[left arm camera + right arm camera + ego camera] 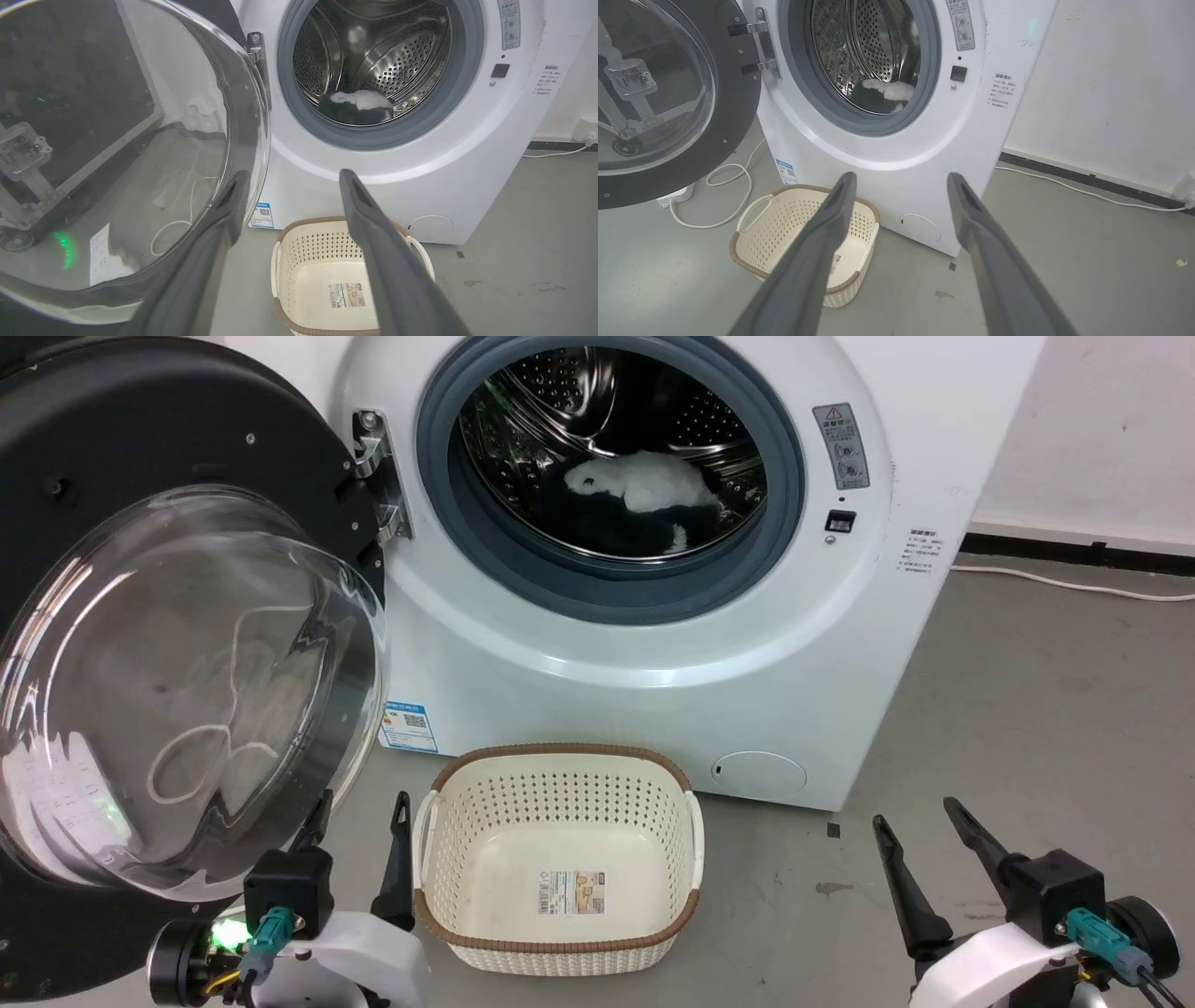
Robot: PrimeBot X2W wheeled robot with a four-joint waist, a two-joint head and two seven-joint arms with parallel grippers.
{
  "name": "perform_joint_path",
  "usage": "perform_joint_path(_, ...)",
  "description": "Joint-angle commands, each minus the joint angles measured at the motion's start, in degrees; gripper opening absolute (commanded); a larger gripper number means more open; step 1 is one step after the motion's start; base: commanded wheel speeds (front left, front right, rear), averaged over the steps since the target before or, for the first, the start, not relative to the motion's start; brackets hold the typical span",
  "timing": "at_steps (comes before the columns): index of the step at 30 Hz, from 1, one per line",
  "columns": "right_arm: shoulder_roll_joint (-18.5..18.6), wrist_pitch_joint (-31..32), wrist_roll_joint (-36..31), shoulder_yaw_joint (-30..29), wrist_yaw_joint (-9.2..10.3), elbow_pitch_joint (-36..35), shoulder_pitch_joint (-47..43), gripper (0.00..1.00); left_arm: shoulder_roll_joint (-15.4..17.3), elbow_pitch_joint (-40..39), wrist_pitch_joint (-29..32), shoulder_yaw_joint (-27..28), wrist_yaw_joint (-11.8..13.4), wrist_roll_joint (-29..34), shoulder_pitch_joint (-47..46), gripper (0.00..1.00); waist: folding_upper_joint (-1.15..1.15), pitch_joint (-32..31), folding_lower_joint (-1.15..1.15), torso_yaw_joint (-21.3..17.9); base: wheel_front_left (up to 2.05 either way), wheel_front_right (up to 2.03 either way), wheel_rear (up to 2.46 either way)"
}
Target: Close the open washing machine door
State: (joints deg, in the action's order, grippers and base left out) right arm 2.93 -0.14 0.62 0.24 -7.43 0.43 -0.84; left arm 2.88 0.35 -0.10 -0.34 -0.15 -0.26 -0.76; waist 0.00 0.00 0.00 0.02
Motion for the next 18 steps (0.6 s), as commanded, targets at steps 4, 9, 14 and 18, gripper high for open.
perform_joint_path(4,0.0,-0.9,1.1,0.1,0.00,0.5,-0.5,1.00,0.0,0.2,-0.9,-0.4,0.1,-1.1,0.4,1.00,0.00,0.0,0.00,0.0,0.00,0.00,0.00)
perform_joint_path(9,0.0,-1.5,1.9,0.3,-0.01,1.0,-0.8,1.00,0.0,0.5,-1.5,-0.7,0.2,-1.6,0.6,1.00,0.00,0.0,0.00,0.0,0.00,0.00,0.00)
perform_joint_path(14,0.0,-2.1,2.8,0.5,-0.01,1.5,-1.0,1.00,0.0,0.7,-2.1,-1.1,0.3,-2.2,0.8,1.00,0.00,0.0,0.00,0.0,0.00,0.00,0.00)
perform_joint_path(18,0.0,-2.6,3.4,0.6,-0.01,1.8,-1.2,1.00,0.0,0.9,-2.6,-1.4,0.3,-2.7,0.9,0.00,0.00,0.0,0.00,0.0,0.00,0.00,0.00)
